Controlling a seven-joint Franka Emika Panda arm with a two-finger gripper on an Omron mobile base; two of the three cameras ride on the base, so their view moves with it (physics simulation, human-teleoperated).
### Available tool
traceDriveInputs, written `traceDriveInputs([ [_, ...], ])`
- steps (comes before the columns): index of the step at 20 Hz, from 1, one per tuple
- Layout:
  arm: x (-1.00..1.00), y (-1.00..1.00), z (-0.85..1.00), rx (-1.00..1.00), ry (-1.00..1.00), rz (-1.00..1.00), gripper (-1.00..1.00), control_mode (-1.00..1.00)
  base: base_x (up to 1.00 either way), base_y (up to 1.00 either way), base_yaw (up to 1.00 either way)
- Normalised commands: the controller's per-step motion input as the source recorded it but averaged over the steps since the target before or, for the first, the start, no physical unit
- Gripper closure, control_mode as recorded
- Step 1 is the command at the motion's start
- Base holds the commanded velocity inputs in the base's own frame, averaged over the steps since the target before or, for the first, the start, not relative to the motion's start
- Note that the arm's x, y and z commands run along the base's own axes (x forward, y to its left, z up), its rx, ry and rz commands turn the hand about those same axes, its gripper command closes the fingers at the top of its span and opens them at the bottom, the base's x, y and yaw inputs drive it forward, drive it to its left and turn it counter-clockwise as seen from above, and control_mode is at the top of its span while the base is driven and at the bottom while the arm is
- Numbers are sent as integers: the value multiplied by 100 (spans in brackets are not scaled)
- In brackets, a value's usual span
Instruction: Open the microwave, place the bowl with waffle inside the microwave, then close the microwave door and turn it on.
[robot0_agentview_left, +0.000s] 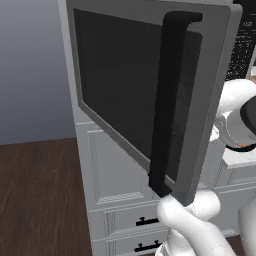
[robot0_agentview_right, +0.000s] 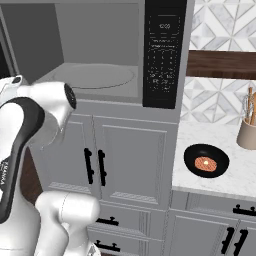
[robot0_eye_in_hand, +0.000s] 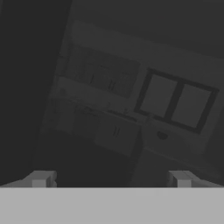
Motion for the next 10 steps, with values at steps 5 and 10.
traceDriveInputs([
  [5,-31,100,0,0,0,-13,-100,-100,0,0,0],
  [10,-6,100,0,0,0,-11,-100,-100,0,0,0],
])
